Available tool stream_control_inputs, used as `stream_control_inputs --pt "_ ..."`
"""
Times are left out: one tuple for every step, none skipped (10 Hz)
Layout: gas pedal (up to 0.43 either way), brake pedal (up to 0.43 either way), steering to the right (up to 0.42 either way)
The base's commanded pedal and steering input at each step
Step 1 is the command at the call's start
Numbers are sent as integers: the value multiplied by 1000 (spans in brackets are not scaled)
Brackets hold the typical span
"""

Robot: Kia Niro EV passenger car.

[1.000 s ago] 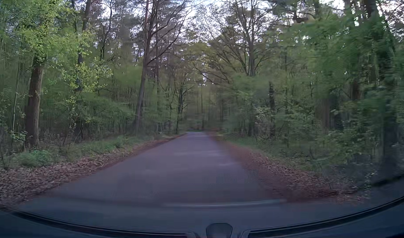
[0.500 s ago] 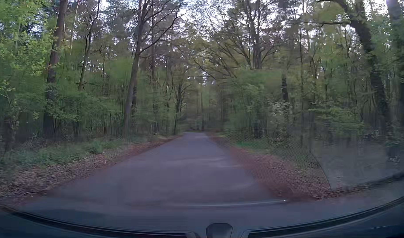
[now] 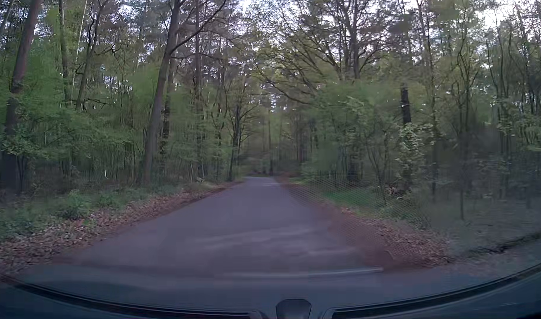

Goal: Follow the waypoints while adhering to traffic rules and regulations

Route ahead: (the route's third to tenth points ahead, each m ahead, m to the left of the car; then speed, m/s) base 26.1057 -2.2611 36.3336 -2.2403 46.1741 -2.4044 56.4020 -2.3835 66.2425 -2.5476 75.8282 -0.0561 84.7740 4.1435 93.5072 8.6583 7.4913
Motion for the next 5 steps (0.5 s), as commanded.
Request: stream_control_inputs --pt "59 0 6" --pt "59 0 6" --pt "59 0 6" --pt "67 0 6" --pt "79 0 6"
